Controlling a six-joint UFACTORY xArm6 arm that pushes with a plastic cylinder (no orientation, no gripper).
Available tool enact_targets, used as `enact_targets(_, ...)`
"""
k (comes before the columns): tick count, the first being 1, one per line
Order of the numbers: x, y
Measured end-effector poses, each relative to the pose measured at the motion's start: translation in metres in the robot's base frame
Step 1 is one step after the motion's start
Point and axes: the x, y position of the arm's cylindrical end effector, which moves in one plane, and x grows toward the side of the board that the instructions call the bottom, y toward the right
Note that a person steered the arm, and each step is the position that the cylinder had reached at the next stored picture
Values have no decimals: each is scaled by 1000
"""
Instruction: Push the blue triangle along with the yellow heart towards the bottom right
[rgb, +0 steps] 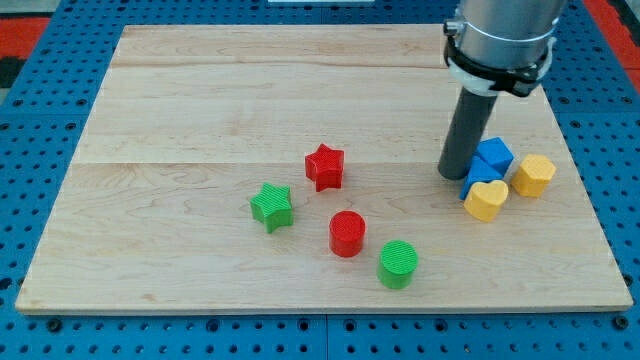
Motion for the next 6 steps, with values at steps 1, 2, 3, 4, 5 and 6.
enact_targets(1, 10, 11)
enact_targets(2, 23, 23)
enact_targets(3, 38, 36)
enact_targets(4, 51, 46)
enact_targets(5, 51, 46)
enact_targets(6, 40, 35)
